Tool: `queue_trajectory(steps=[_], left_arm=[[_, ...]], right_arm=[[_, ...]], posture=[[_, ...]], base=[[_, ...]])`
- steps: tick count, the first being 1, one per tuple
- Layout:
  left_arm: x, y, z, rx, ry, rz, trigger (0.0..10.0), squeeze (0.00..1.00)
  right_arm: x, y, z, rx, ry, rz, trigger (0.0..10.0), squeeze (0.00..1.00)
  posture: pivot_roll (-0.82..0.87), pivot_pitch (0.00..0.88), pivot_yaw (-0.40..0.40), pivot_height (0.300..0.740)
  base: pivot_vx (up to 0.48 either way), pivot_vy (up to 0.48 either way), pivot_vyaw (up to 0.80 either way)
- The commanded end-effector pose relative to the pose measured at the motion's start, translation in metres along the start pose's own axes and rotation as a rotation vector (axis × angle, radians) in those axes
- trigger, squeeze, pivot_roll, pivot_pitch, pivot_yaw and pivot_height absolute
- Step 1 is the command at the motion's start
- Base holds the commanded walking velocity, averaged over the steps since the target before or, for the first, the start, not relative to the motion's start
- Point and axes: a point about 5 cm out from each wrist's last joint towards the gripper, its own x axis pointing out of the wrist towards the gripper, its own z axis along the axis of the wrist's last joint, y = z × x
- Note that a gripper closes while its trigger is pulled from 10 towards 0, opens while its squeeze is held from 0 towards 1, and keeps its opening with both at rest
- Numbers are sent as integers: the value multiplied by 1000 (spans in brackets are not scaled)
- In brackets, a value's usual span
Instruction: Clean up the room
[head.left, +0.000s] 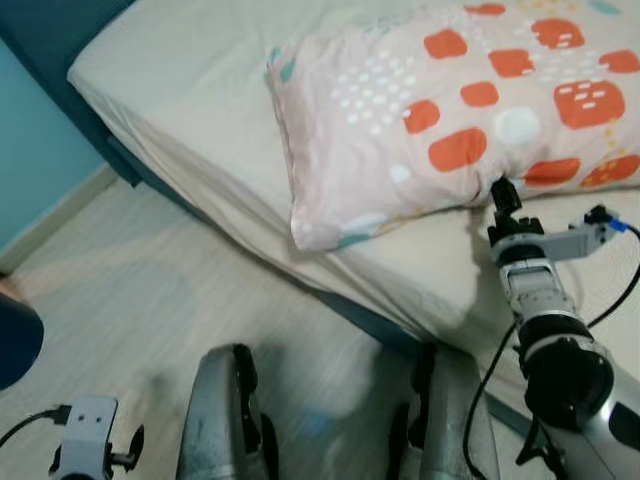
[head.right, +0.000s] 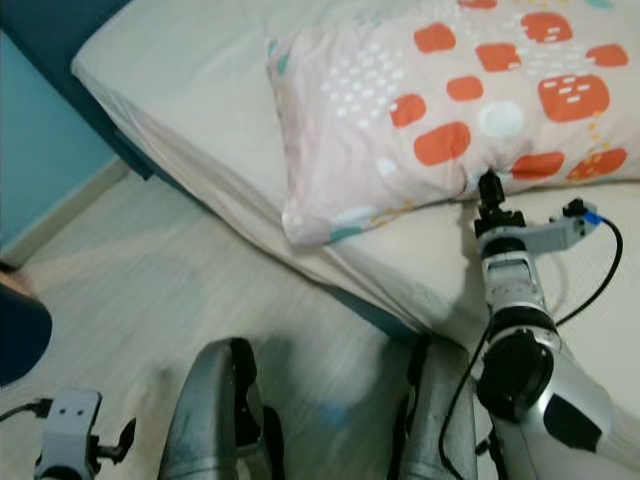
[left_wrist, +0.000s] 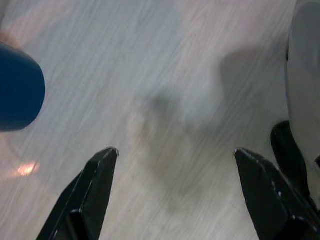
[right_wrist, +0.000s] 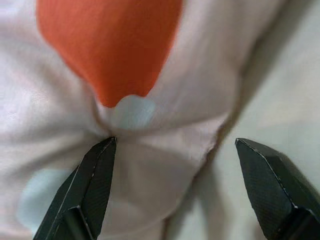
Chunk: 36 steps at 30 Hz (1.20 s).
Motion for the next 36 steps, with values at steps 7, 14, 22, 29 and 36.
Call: queue_trajectory(steps=[7,14,22,29,36], left_arm=[[-29,17,-27,20,96,18,10000,0],[-32,19,-28,29,102,9,10000,0],[-34,15,-28,32,110,-10,10000,0],[-35,12,-29,33,115,-22,10000,0],[-32,12,-30,34,125,-33,10000,0]], right_arm=[[16,41,-4,145,-5,249,10000,0],[21,57,1,160,4,351,10000,0],[23,69,25,189,-83,475,10000,0],[18,73,34,170,-99,609,10000,0],[15,77,37,151,-92,697,10000,0]], posture=[[303,504,83,441],[299,518,88,441],[293,521,88,441],[283,518,93,441],[265,505,93,441]], base=[[0,0,0],[0,0,0],[0,0,0],[0,0,0],[0,0,0]])
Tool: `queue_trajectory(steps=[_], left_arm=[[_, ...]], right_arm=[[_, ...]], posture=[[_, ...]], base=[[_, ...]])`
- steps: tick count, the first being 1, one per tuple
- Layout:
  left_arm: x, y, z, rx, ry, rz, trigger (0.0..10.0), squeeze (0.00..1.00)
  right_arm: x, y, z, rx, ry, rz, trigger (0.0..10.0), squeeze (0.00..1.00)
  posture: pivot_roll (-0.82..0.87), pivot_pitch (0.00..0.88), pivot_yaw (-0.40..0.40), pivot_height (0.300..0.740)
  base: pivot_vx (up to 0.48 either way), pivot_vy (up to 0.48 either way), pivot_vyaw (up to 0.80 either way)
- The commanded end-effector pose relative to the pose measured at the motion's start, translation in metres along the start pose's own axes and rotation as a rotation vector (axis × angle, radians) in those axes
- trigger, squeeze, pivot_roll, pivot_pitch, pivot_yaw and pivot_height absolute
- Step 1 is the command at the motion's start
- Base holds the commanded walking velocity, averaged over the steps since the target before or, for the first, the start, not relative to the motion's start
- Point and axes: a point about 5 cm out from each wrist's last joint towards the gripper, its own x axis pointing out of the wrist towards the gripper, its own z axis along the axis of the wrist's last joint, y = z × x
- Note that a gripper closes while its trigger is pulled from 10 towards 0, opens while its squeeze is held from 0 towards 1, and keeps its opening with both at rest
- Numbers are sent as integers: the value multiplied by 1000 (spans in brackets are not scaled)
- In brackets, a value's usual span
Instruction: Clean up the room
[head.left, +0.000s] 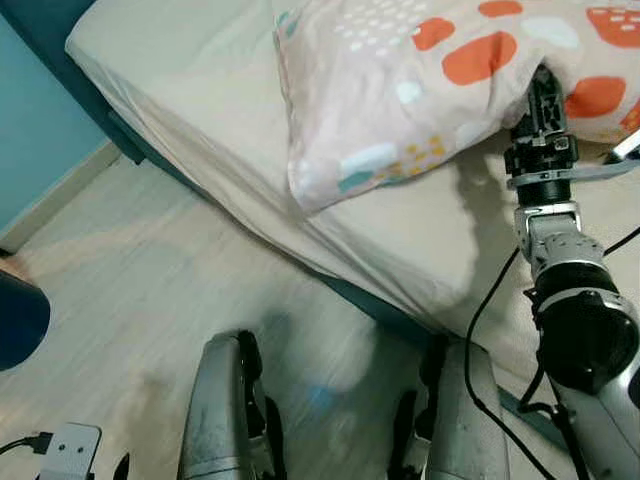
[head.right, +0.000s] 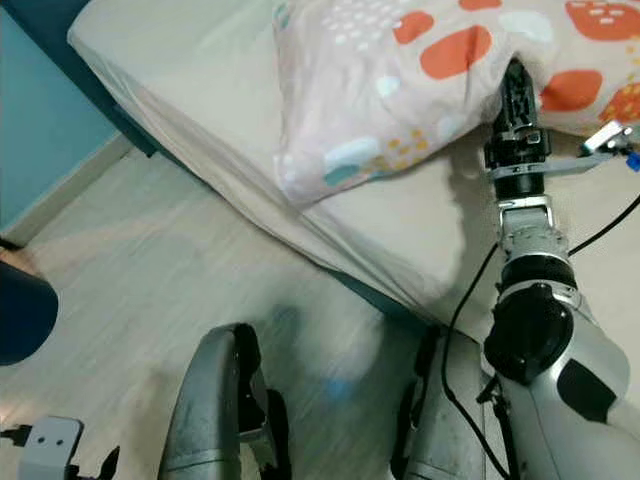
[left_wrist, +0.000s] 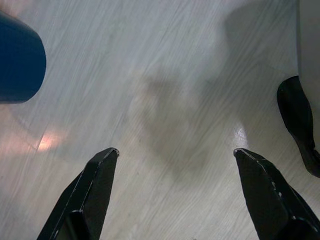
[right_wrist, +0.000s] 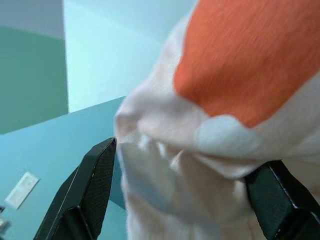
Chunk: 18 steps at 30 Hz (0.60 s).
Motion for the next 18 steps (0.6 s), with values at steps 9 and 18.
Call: queue_trajectory(steps=[9,18], left_arm=[[-11,2,-20,-2,98,-12,10000,0],[-13,1,-23,-3,105,-16,10000,0]], right_arm=[[-1,-17,28,-50,-159,-395,10000,0],[1,-21,29,-100,-117,-533,10000,0]], posture=[[262,503,89,441],[262,507,84,441]], base=[[0,0,0],[0,0,0]])
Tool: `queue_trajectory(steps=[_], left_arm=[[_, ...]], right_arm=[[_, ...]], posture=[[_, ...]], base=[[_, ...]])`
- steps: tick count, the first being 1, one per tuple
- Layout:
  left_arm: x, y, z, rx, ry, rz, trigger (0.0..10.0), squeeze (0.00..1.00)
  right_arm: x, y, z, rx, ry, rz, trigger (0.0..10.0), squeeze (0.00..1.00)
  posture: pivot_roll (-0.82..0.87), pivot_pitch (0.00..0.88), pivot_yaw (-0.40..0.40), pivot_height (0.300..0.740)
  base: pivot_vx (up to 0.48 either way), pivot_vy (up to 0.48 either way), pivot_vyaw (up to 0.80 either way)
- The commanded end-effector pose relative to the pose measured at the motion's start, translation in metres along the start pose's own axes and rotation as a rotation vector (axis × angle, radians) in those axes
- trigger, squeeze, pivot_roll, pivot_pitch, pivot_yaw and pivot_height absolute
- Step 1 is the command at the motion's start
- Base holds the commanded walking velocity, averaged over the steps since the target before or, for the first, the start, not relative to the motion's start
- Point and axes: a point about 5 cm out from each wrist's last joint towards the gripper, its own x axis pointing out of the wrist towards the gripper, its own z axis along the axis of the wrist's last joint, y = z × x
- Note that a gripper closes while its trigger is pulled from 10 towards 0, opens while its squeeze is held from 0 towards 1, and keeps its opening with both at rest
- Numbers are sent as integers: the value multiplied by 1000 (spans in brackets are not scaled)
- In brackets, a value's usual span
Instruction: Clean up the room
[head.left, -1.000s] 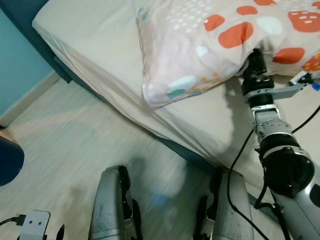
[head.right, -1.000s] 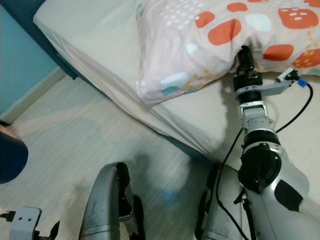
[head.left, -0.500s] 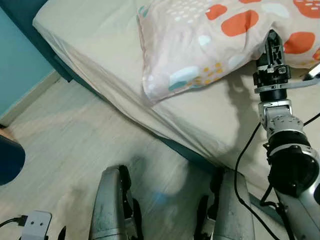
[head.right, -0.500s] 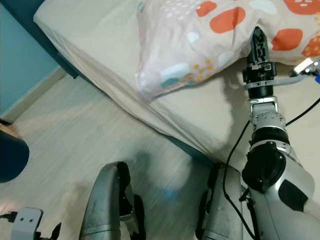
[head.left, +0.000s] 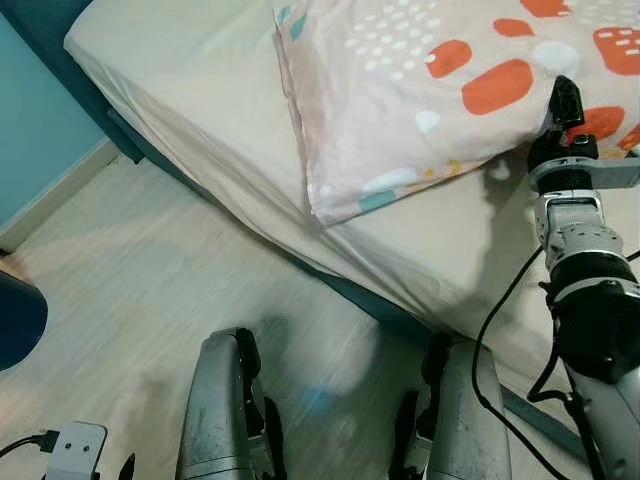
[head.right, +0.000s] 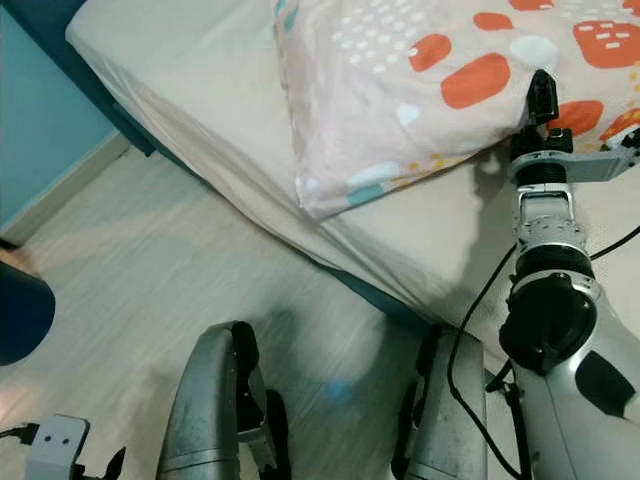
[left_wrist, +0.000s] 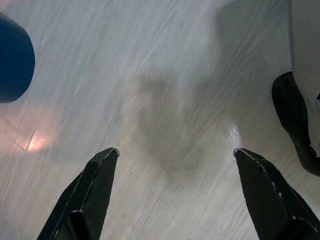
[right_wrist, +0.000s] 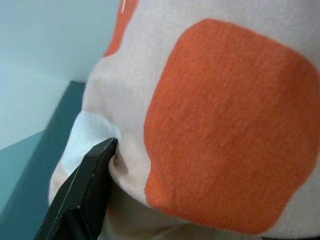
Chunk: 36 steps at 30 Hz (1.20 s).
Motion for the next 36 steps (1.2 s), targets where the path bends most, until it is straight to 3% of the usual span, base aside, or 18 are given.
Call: queue_trajectory(steps=[1,6,7,14,27,32,36], left_arm=[[-13,3,-21,-4,91,0,10000,0],[-12,4,-20,-5,88,3,10000,0],[-12,5,-20,-4,87,3,10000,0],[-12,6,-19,-6,85,9,10000,0],[-9,9,-17,-12,79,27,10000,0],[7,15,-1,-40,36,77,10000,0],[17,16,11,-63,3,100,10000,0]], right_arm=[[-1,-5,4,-49,4,-65,10000,0],[2,0,-6,-88,62,-59,10000,0],[3,1,-10,-106,79,-60,0,0],[6,8,-19,-138,111,-38,0,0],[12,18,-13,-181,99,0,0,0],[12,23,-22,-324,166,58,0,0],[13,30,-31,-341,198,131,0,0]], posture=[[262,507,84,441],[258,508,82,441],[258,508,82,441],[257,509,77,441],[247,499,69,441],[222,454,43,441],[204,426,31,441]], base=[[0,0,0],[0,0,0],[0,0,0],[0,0,0],[0,0,0],[0,0,0],[0,0,0]])
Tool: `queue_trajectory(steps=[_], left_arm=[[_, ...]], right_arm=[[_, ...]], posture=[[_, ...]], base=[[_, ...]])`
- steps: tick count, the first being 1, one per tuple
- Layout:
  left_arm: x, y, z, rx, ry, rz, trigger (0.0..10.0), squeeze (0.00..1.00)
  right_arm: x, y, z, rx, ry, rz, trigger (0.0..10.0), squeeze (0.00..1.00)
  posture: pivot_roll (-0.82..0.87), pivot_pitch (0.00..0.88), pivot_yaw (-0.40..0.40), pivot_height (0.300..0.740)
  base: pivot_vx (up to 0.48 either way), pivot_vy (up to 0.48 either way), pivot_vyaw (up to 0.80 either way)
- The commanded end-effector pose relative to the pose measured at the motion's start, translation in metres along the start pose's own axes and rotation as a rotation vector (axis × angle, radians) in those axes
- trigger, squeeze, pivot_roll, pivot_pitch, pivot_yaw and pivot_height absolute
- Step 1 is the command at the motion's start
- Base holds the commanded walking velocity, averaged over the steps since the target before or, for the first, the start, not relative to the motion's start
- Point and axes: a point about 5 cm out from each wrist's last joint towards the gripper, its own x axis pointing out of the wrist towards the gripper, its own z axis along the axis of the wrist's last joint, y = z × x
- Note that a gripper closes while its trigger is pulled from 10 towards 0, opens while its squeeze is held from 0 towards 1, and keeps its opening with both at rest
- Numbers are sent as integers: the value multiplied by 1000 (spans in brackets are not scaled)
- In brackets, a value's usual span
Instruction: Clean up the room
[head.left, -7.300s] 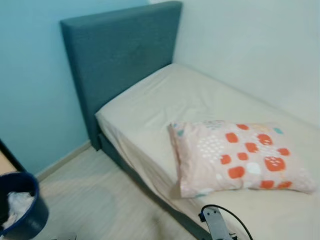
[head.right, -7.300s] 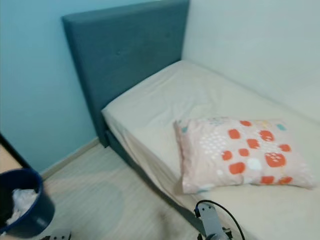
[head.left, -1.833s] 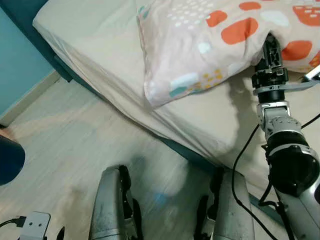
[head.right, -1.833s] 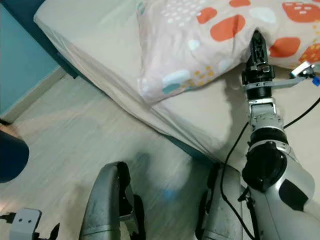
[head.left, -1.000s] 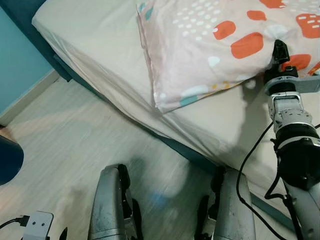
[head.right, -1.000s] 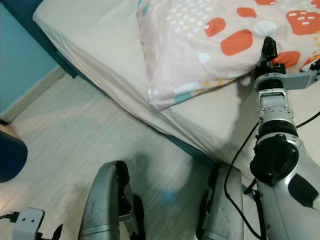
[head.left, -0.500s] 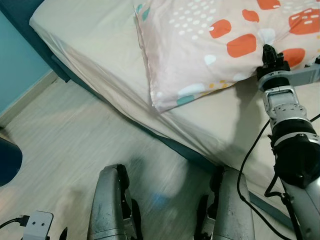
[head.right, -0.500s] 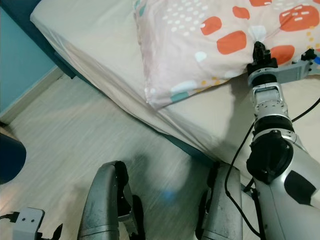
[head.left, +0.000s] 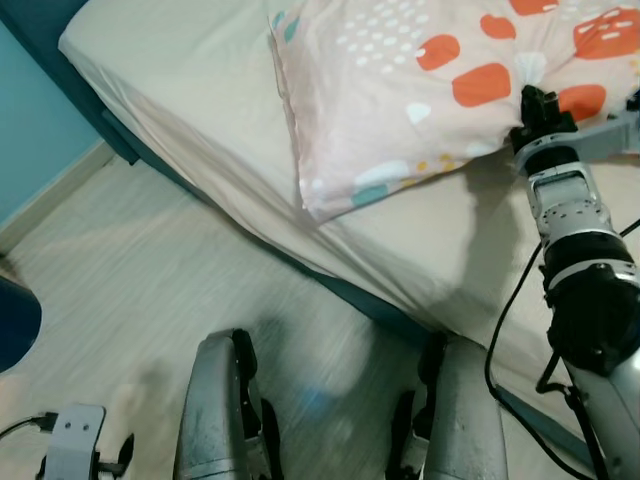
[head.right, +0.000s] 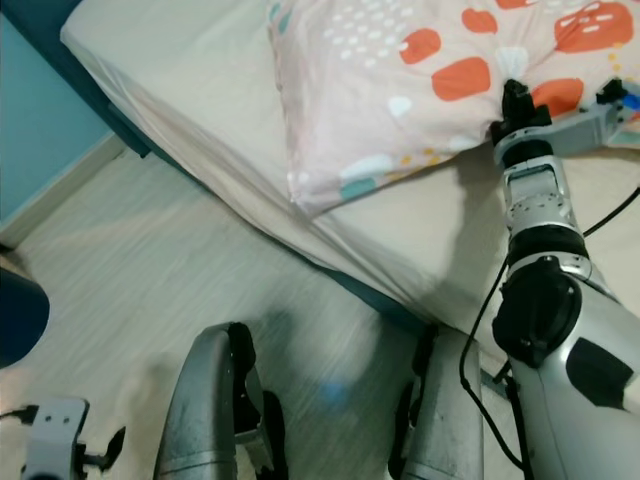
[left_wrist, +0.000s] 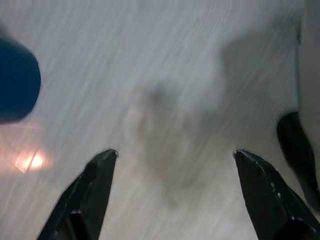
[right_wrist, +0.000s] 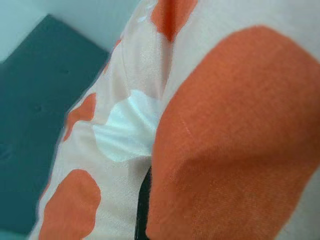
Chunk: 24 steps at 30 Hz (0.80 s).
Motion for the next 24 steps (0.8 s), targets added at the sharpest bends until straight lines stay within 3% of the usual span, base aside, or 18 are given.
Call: queue_trajectory(steps=[1,2,4,7,11,13,15,16,18,20,21,23,24], left_arm=[[-11,8,-19,-4,77,28,10000,0],[5,4,-1,-38,23,44,10000,0],[5,4,-1,-38,23,44,10000,0],[32,-7,32,-89,-59,56,10000,0],[41,-11,46,-109,-93,57,10000,0],[49,-12,60,-132,-129,69,10000,0],[49,-12,60,-132,-129,69,10000,0],[56,-10,73,-151,-155,90,10000,0],[56,-10,73,-151,-155,90,10000,0],[61,-5,87,-165,-185,121,10000,0],[61,-5,87,-165,-185,121,10000,0],[66,3,101,-179,-214,153,10000,0],[66,3,101,-179,-214,153,10000,0]], right_arm=[[2,7,-4,-28,17,51,0,0],[3,17,-19,-37,39,141,0,0],[3,17,-19,-37,39,141,0,0],[-5,28,-51,17,63,229,0,0],[-13,34,-65,50,78,270,0,0],[-30,40,-77,38,113,298,0,0],[-30,40,-77,38,113,298,0,0],[-51,40,-86,29,158,299,0,0],[-51,40,-86,29,158,299,0,0],[-76,28,-91,8,201,252,0,0],[-76,28,-91,8,201,252,0,0],[-99,15,-87,-7,201,176,0,0],[-99,15,-87,-7,201,176,0,0]], posture=[[204,426,31,441],[179,365,11,451],[179,365,11,451],[132,285,0,466],[107,262,-3,476],[62,220,-10,485],[62,220,-10,485],[35,196,-13,495],[35,196,-13,495],[7,178,-12,505],[7,178,-12,505],[-13,155,-5,515],[-13,155,-5,515]], base=[[0,0,0],[0,0,0],[0,0,0],[0,0,0],[0,0,0],[0,0,0],[0,0,0],[0,0,0],[0,0,0],[0,0,0],[0,0,0],[0,0,0],[0,0,0]])
